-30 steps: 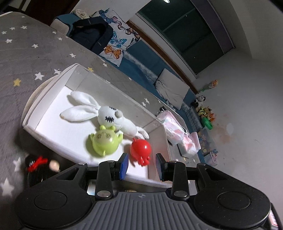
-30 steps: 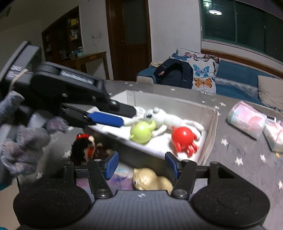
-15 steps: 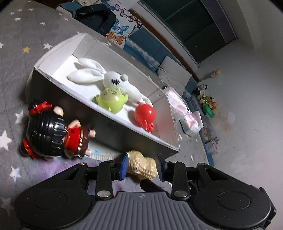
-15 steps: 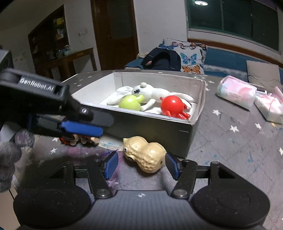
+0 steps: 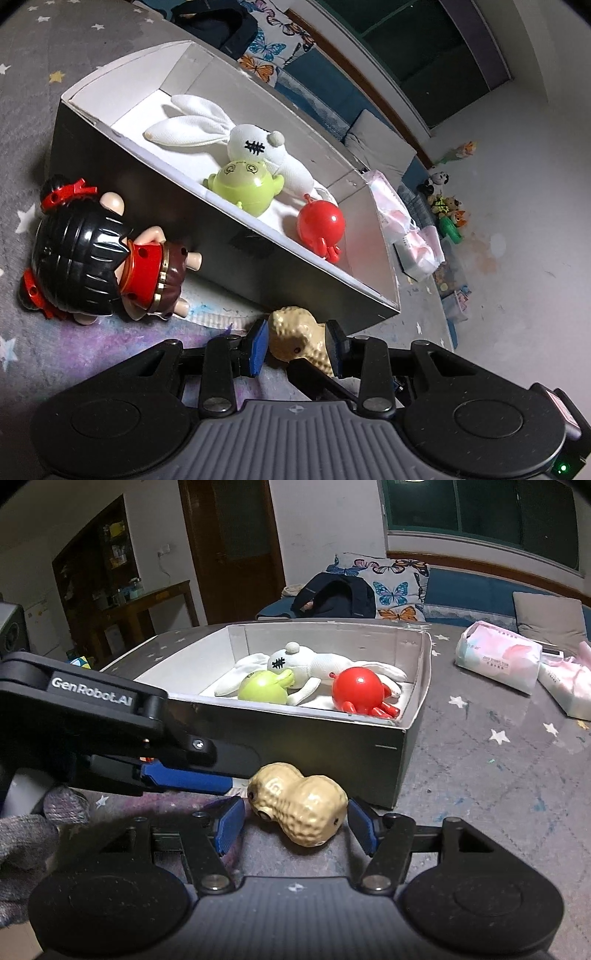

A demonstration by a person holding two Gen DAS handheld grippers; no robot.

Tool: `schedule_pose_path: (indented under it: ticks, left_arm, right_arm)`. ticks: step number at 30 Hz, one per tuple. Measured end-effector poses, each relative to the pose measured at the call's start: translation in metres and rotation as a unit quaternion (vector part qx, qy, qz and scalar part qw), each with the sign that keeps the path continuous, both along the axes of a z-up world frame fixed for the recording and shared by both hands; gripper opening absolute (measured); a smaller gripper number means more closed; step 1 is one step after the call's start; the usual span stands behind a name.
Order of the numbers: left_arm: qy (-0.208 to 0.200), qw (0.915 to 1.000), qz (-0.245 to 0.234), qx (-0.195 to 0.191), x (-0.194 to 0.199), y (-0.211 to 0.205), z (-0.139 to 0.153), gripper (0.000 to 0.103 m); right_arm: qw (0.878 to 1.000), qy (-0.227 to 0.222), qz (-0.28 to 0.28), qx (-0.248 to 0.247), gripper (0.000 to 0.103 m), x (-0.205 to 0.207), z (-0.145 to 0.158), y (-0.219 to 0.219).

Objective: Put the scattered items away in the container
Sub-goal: 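Close the right gripper on the peanut toy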

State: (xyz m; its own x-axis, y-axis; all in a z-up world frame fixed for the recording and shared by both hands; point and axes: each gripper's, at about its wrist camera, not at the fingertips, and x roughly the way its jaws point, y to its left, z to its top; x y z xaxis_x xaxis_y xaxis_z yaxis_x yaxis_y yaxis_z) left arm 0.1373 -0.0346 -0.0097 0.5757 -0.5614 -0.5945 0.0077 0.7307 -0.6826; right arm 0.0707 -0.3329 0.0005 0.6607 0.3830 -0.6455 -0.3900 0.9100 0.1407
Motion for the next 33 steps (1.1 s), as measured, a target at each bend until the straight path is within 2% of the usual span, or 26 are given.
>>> schedule_pose_path:
  ticks: [18, 33]
  left_arm:
    - [0.026, 0.9996, 0.002, -0.003, 0.016, -0.009, -0.013, 0.036]
    - [0.013, 0.9999, -0.006, 0.000, 0.009, -0.011, -0.010, 0.036]
  right_arm:
    - [1.000, 0.001, 0.012, -0.007, 0.061, 0.006, -0.003, 0.002]
    - [1.000, -0.005, 0.010, -0.013, 0.060, -0.002, 0.000, 0.000]
